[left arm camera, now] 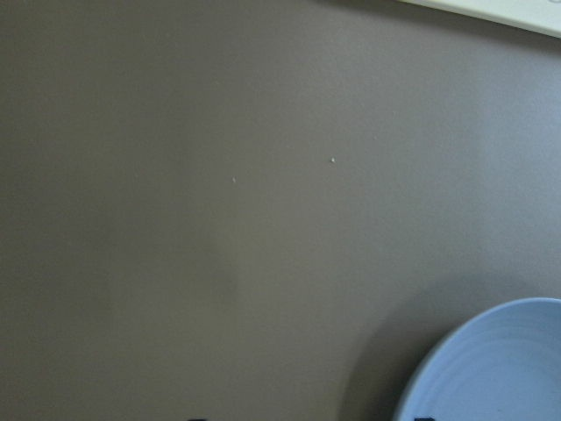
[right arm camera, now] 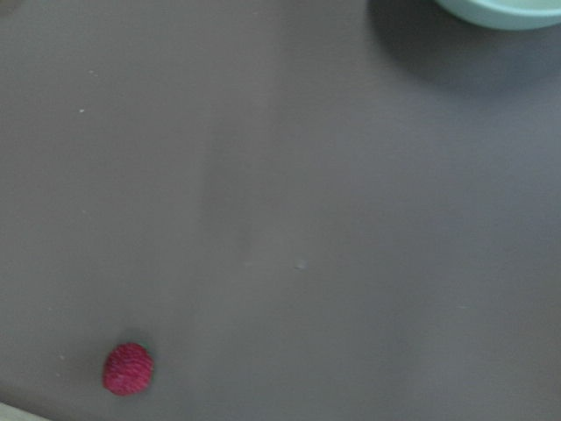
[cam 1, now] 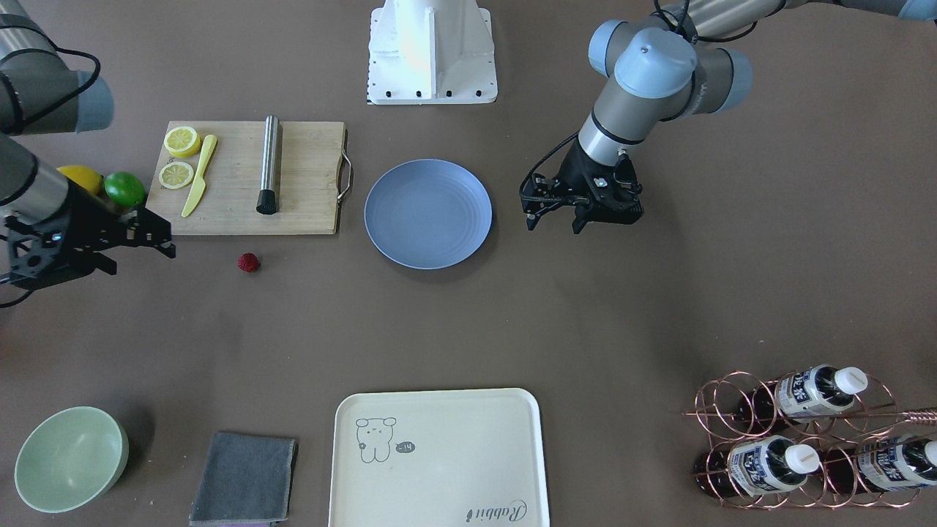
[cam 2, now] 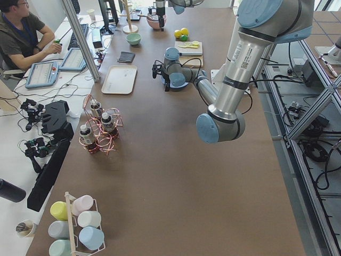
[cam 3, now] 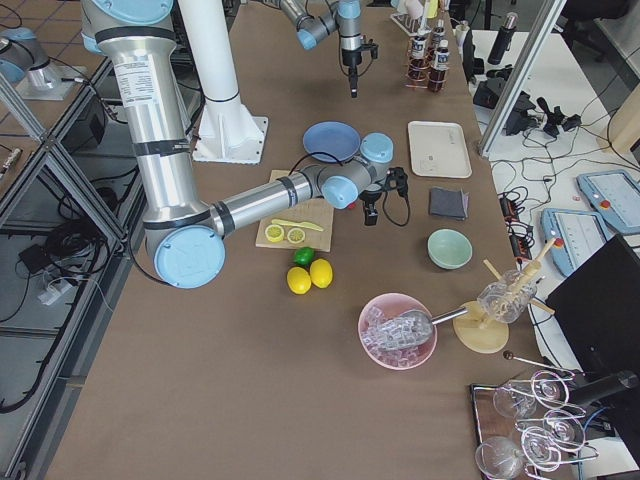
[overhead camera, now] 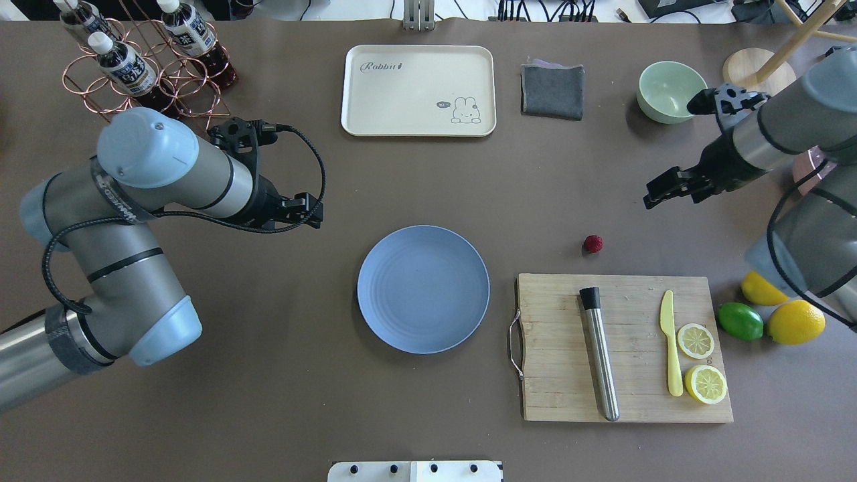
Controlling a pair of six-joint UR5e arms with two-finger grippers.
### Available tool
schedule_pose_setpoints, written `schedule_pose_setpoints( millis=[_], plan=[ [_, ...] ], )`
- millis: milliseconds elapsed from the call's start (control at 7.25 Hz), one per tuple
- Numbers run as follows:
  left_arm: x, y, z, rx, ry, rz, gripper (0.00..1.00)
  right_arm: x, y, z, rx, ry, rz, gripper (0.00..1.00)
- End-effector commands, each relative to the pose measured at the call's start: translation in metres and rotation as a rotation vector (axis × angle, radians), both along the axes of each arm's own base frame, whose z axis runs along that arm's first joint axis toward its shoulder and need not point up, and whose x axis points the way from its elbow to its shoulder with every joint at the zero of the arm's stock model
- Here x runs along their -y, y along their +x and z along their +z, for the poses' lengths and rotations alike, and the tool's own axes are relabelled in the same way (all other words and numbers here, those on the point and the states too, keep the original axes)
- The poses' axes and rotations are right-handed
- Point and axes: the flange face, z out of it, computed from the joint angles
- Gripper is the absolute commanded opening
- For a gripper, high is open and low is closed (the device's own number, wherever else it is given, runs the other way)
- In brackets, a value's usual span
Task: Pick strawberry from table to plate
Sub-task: 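Withdraw the left gripper from the plate while the right gripper reaches toward the strawberry, then close the right gripper on the red strawberry and lift it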
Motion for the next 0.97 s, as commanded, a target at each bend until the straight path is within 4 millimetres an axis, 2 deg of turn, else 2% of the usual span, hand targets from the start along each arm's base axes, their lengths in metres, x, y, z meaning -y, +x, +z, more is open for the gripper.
schedule_pose_setpoints(
  millis=[0, 138, 276, 414, 552, 690, 828],
  plan=[
    [0.024, -0.062, 0.043, 0.053, 0.048, 0.043, 0.83, -0.024, -0.083, -0.016, -0.041, -0.001, 0.021, 0.99],
    [0.025, -0.068, 0.045, 0.054, 0.053, 0.045, 0.83, -0.024, -0.098, -0.006, -0.06, -0.009, 0.006, 0.97],
    [0.025, -0.069, 0.044, 0.052, 0.055, 0.044, 0.84, -0.028, -0.104, -0.001, -0.073, -0.005, -0.001, 0.92],
    [0.025, -0.068, 0.045, 0.054, 0.055, 0.044, 0.85, -0.031, -0.106, 0.002, -0.078, -0.011, -0.006, 0.82],
    [0.025, -0.068, 0.045, 0.053, 0.053, 0.045, 0.86, -0.031, -0.106, 0.001, -0.074, -0.012, -0.003, 0.56],
    [0.025, -0.068, 0.045, 0.053, 0.053, 0.045, 0.86, -0.031, -0.107, -0.002, -0.071, -0.009, -0.006, 0.01],
    [0.025, -0.068, 0.045, 0.053, 0.053, 0.045, 0.86, -0.032, -0.106, -0.003, -0.067, -0.005, -0.013, 0.0]
  ],
)
